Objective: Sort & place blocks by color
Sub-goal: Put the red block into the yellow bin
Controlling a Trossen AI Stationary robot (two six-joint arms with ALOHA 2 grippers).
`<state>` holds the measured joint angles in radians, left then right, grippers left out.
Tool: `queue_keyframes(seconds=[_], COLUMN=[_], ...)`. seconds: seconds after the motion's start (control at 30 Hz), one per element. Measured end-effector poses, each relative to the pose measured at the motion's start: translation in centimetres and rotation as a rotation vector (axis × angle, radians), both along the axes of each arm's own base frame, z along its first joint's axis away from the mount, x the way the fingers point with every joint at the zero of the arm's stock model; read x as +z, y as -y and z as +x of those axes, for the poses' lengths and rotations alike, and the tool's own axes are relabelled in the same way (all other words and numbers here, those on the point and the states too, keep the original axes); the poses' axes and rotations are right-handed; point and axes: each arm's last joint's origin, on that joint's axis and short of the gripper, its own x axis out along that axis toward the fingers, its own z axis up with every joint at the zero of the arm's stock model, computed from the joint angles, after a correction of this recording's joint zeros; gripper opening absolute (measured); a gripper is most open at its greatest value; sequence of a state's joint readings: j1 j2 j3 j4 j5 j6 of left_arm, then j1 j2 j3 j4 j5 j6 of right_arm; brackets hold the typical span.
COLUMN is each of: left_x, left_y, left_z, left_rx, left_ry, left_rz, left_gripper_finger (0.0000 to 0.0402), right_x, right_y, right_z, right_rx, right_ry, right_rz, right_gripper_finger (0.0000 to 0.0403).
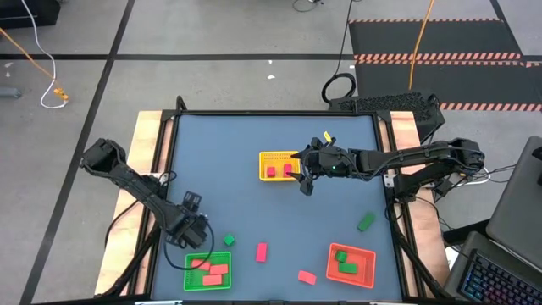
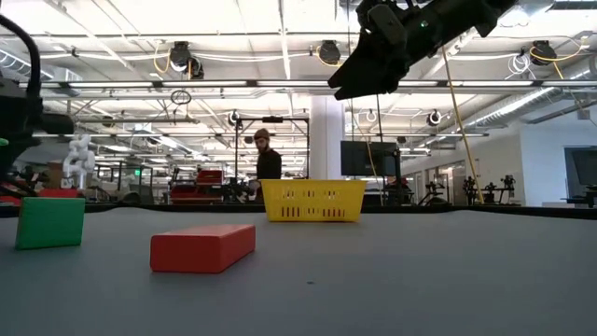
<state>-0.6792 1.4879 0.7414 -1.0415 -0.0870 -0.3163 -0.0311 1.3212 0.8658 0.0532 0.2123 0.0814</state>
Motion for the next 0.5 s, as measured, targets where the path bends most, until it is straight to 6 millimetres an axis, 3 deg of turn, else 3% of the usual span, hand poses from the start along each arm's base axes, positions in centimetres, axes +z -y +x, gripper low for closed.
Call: queue_keyframes(seconds=[0.2, 0.5], left_x=[-0.1, 1.9], left_y=[-0.2, -1.4], left_z=[0.1, 3.1], left_rx=[0.037, 0.233], left_ry=[-0.001, 0.104], left_rz=[-0.007, -0.02], left_gripper_finger=[0.013, 0.0127], right_x=[0.0, 0.1], right_y=[0.0, 0.0], right_z=[0.0, 0.0], right_rx=[0.0, 0.006], right_ry=[0.0, 0.002], right_rz=[0.0, -0.013], right_gripper_finger=[0.0281, 0.0281])
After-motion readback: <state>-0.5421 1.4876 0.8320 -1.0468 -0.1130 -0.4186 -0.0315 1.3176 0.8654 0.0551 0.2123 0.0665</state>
